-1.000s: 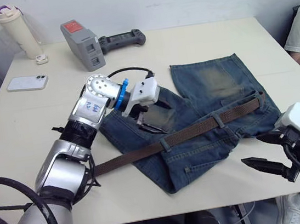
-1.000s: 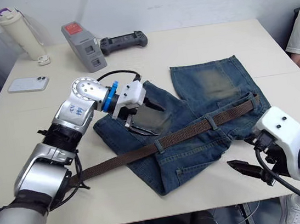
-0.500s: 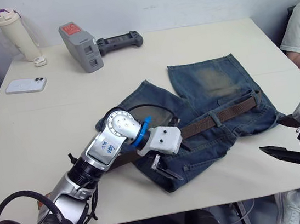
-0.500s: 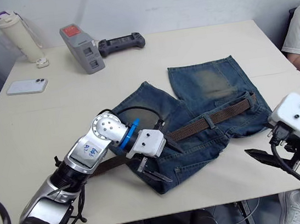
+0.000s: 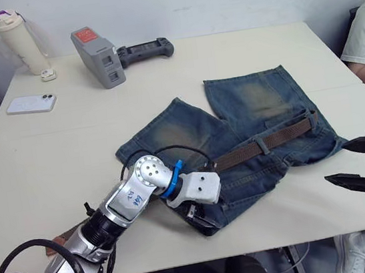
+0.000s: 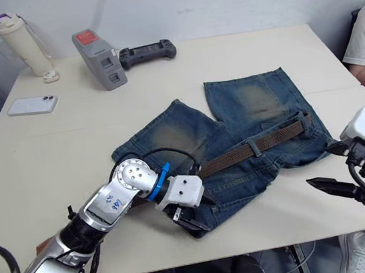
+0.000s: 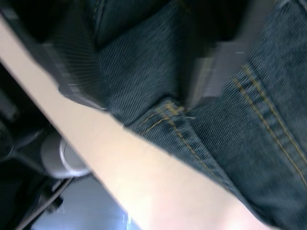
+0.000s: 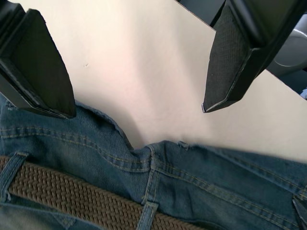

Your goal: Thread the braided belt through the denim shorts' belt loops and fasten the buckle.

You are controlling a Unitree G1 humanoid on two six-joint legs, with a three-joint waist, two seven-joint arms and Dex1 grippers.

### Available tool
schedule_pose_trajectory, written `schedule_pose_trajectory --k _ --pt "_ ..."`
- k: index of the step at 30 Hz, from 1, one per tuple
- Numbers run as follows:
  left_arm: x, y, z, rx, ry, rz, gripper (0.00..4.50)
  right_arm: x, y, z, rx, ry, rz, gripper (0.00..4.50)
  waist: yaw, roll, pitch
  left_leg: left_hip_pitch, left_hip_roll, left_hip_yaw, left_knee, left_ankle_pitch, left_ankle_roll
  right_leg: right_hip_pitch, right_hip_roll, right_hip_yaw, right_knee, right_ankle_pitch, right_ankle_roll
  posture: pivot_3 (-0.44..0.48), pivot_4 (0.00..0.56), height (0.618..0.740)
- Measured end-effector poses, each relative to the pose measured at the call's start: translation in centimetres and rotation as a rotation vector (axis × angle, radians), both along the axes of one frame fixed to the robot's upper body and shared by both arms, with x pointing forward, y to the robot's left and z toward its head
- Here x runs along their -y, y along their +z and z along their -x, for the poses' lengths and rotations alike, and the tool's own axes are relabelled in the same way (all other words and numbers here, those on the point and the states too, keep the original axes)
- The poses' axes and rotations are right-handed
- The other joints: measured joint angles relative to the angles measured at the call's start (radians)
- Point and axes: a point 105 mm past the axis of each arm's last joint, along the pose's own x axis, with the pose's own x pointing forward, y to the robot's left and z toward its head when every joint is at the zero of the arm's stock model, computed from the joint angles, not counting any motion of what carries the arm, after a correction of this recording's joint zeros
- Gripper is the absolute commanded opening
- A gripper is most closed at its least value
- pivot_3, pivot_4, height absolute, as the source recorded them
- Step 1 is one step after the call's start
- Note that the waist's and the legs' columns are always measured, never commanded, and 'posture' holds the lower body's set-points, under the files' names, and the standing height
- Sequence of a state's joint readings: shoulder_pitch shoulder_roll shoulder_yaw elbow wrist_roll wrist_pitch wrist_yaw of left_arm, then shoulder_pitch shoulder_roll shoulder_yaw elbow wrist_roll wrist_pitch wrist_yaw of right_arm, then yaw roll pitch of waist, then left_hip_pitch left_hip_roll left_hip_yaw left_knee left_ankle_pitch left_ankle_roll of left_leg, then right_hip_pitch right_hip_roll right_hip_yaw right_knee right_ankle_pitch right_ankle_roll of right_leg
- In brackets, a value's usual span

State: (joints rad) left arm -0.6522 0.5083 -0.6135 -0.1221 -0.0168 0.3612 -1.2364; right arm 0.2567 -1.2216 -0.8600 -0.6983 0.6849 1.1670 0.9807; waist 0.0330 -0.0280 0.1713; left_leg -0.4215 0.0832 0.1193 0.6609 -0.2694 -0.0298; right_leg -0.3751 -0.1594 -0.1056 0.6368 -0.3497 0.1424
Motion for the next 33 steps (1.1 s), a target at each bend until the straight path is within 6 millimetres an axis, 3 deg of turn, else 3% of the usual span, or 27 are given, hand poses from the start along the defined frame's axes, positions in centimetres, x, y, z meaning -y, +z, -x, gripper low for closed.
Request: schedule_pose_trajectory --k 3,7,10,14,19,23,28,33 --pt "-0.3 -0.1 -0.9 0.083 -0.037 -0.019 0.06 -0.2 0.0 -0.3 0.011 0.011 0.006 4.5 -0.002 0.0 0.0 0.0 0.0 0.0 0.0 0.0 0.0 0.0 0.0 0.0 0.0 0.0 0.0 0.0 0.15 0.74" --pt "-0.4 0.0 -1.9 0.138 -0.065 -0.028 0.06 -0.4 0.2 -0.4 0.02 0.018 0.009 4.5 -0.003 0.001 0.0 0.0 0.0 0.0 0.001 0.0 0.0 0.0 0.0 0.0 0.001 0.0 0.0 0.0 0.15 0.74" --pt "-1.6 0.9 -3.7 0.199 -0.068 -0.063 0.06 -0.5 -0.1 -0.4 0.014 0.021 0.007 4.5 -0.004 0.001 0.0 0.0 0.0 -0.001 0.002 0.0 0.0 0.0 0.0 0.0 0.002 0.0 0.0 0.0 0.15 0.74" --pt "-4.7 2.4 -6.8 0.253 0.004 -0.112 0.06 -0.6 -1.0 -0.4 -0.021 0.024 -0.002 4.5 -0.01 0.001 -0.001 0.0 0.0 0.0 0.001 0.0 0.0 -0.001 0.0 0.0 0.002 0.0 0.0 0.0 0.15 0.74" --pt "-7.2 2.8 -8.1 0.248 -0.001 -0.136 0.06 -1.0 -1.5 -0.9 -0.005 0.029 -0.022 4.5 -0.009 0.001 0.0 0.0 0.0 0.0 0.001 0.0 0.0 -0.001 0.0 0.0 0.002 0.0 0.0 0.0 0.15 0.74" --pt "-10.5 3.7 -10.1 0.272 0.05 -0.164 0.06 -1.5 -2.7 -2.0 0.04 -0.005 -0.07 4.5 -0.013 0.001 0.0 0.0 0.001 0.001 0.001 0.0 0.0 -0.002 0.0 0.0 0.003 0.0 0.0 0.0 0.15 0.74" --pt "-12.9 4.1 -11.2 0.325 0.062 -0.21 0.06 -2.8 -3.3 -2.9 0.066 0.008 -0.115 4.5 -0.011 0.001 0.0 0.0 0.001 0.001 0.001 0.0 0.0 -0.002 0.0 0.0 0.002 0.0 0.0 0.0 0.15 0.74" --pt "-14.4 4.2 -10.8 0.206 0.127 -0.202 0.06 -3.8 -3.9 -3.1 0.057 0.032 -0.159 4.5 -0.015 0.001 0.0 0.0 0.001 0.001 0.0 0.0 0.0 -0.002 0.0 0.0 0.007 0.0 0.0 0.0 0.15 0.74"
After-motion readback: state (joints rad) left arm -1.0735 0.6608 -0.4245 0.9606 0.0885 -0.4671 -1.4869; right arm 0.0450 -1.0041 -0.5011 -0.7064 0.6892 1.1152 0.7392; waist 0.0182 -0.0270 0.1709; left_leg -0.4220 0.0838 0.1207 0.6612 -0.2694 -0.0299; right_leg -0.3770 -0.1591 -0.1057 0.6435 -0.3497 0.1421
